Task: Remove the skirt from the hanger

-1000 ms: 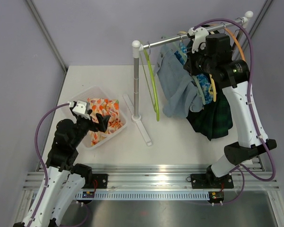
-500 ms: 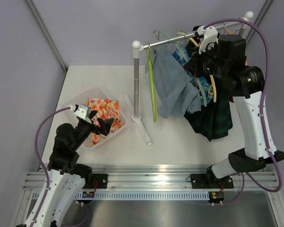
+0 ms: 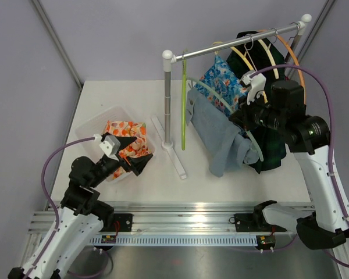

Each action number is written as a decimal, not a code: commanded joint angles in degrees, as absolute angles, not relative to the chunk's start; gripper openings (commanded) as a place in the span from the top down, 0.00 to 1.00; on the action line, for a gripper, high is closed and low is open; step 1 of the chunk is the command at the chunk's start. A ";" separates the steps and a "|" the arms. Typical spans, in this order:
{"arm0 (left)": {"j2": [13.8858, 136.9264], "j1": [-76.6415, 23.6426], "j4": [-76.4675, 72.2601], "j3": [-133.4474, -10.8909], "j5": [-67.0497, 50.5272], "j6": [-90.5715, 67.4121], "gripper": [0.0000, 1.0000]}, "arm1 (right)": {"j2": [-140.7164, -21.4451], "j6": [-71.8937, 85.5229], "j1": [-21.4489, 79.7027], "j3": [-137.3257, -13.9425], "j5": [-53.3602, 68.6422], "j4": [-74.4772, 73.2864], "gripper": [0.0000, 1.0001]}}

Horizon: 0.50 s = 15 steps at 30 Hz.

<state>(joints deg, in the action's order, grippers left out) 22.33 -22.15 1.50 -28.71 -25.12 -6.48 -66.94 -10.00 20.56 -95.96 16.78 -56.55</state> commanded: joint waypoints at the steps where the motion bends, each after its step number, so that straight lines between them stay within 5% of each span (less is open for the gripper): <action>1: 25.03 -31.70 -1.94 -29.26 -20.76 -2.82 0.01 | -61.53 -11.08 19.95 -92.22 23.02 -48.08 1.00; 8: 33.99 -61.91 -8.59 -27.17 6.01 -0.79 0.01 | -56.61 -7.21 18.81 -83.24 27.42 -46.15 1.00; 15: 54.08 -83.39 -42.47 -22.41 30.65 1.32 0.01 | -54.67 -1.32 18.11 -78.14 28.21 -43.51 1.00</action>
